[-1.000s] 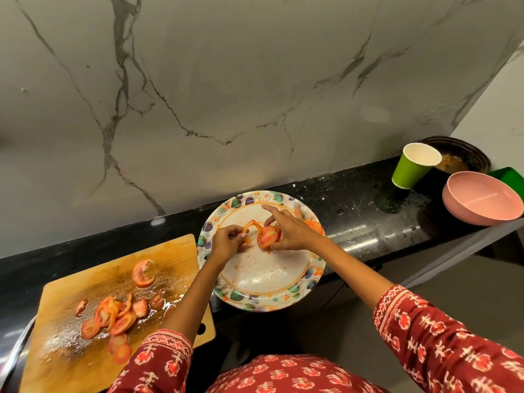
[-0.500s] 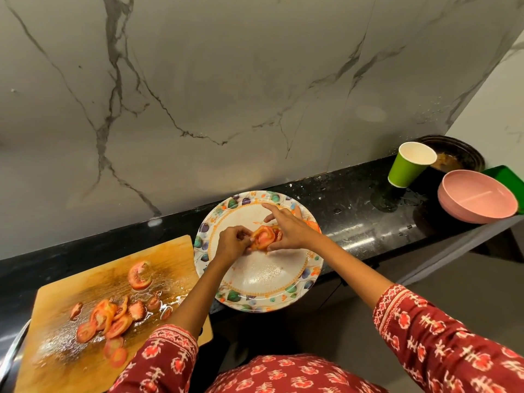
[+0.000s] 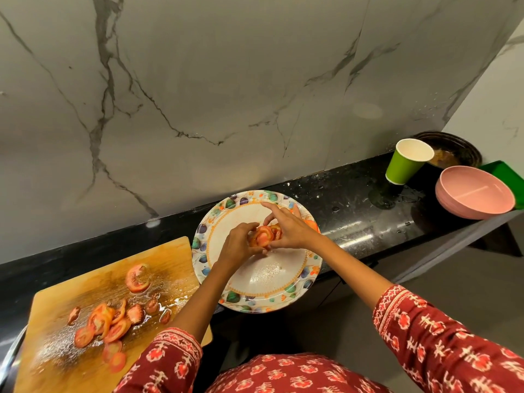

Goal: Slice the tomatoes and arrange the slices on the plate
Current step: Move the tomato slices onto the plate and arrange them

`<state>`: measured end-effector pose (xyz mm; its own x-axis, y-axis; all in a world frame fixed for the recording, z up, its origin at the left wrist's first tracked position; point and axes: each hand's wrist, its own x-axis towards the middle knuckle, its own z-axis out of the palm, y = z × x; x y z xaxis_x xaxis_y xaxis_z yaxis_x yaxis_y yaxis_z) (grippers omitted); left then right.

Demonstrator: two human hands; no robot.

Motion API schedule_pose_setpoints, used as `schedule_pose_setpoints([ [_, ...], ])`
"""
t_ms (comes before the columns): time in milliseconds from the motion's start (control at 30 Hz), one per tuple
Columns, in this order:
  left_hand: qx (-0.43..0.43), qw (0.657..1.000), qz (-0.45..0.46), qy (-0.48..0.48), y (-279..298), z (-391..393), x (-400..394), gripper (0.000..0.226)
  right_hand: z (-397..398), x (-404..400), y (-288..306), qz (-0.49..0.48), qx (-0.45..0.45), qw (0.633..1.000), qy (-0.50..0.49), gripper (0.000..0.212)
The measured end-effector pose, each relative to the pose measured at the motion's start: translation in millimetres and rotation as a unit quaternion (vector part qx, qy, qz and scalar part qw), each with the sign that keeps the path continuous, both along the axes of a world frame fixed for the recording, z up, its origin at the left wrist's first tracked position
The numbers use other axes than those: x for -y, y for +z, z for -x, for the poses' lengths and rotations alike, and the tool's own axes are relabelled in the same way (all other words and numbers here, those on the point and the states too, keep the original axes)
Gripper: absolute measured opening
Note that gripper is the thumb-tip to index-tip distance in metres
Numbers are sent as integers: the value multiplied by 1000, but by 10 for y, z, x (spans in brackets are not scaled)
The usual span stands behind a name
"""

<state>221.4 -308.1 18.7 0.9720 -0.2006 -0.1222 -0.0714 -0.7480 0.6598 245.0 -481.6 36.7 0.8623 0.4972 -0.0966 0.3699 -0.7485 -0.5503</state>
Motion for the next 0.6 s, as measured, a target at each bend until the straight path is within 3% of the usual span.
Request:
schedule_pose_setpoints([
  [167, 0, 999, -29, -17, 5, -37, 23, 77, 0, 39, -20, 17, -10, 1000, 0, 104],
  [300, 7, 999, -34, -29, 15, -83, 51, 65, 17, 47, -34, 18, -5, 1000, 0, 103],
  [600, 20, 997, 74, 17, -15, -45, -127, 51, 4, -20, -39, 22, 24, 999, 8, 105],
])
